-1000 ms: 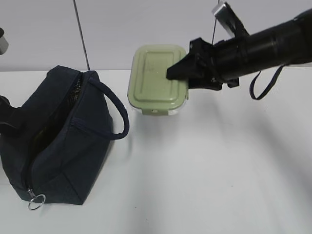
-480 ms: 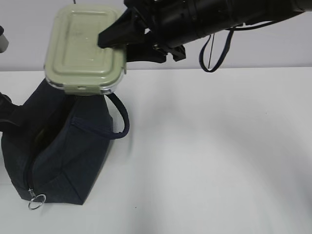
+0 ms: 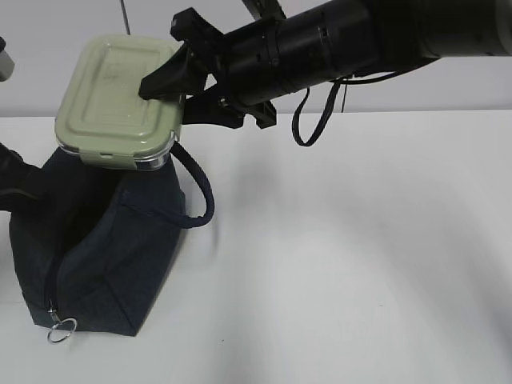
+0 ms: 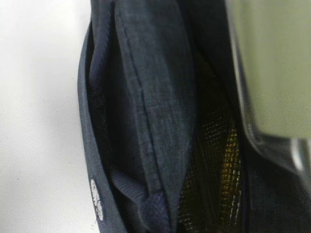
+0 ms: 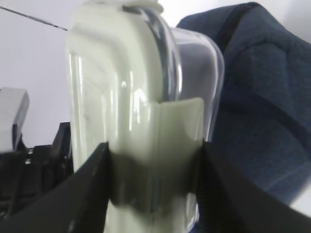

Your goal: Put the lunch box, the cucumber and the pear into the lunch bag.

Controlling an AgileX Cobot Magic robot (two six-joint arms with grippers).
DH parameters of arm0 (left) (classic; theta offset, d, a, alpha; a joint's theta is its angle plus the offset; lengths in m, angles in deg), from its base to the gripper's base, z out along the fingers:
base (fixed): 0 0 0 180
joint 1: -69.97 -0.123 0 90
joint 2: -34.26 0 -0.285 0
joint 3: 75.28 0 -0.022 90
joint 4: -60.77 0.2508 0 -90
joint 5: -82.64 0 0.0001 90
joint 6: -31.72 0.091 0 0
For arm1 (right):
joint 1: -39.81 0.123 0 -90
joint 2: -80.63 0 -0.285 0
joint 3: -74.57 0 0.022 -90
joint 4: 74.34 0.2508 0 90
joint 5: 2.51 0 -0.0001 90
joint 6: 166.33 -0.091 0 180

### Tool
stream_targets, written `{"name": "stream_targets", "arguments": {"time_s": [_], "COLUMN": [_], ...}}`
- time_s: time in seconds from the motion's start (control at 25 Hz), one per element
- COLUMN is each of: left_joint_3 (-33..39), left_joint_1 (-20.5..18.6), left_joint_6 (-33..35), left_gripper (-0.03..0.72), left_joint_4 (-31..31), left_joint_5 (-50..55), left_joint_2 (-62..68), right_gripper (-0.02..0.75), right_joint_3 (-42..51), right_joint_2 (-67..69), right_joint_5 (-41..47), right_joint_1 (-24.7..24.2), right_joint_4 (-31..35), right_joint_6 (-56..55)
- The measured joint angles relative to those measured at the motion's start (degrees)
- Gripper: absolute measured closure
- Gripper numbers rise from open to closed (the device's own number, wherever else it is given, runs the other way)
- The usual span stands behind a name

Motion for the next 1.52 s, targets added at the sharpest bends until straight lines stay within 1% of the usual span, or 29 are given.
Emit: {"name": "stream_targets", "arguments": {"time_s": [0.28,0.52,0.64,0.76,1.08,1.24,1.36,1.52], "left_joint_3": [0.0,0.0,0.0,0.0,0.0,0.0,0.0,0.0], "left_joint_1": [0.0,0.0,0.0,0.0,0.0,0.0,0.0,0.0], "left_joint_6": [0.0,0.0,0.0,0.0,0.0,0.0,0.0,0.0], "left_gripper": [0.703,0.703,0.703,0.703,0.703,0.703,0.703,0.703], "left_joint_4": [-1.6,-1.8,-1.8,-1.7,-1.2,-1.3,-1.3,-1.3], "left_joint_5": [-0.4,-0.5,-0.5,-0.5,-0.5,-0.7,-0.8,-0.8], "left_joint_2": [0.0,0.0,0.0,0.0,0.0,0.0,0.0,0.0], "right_gripper": [0.374,0.374,0.374,0.374,0.374,0.374,0.375,0.376], "right_joint_3": [-2.2,-5.4,-5.6,-5.7,-5.7,-5.7,-5.7,-5.9], "right_joint_2": [2.6,4.9,5.7,6.1,6.2,6.2,6.5,7.9], "right_joint_5": [-1.8,-2.2,-2.3,-2.2,1.9,3.7,3.8,3.5], "right_joint_1": [1.9,3.0,3.2,3.2,3.2,3.2,3.3,3.6], "right_joint_4": [2.2,2.5,1.4,-2.7,-23.4,-31.1,-33.5,-32.6], "right_joint_6": [0.0,-0.1,-0.1,-0.9,-12.0,-17.0,-19.1,-19.8]}}
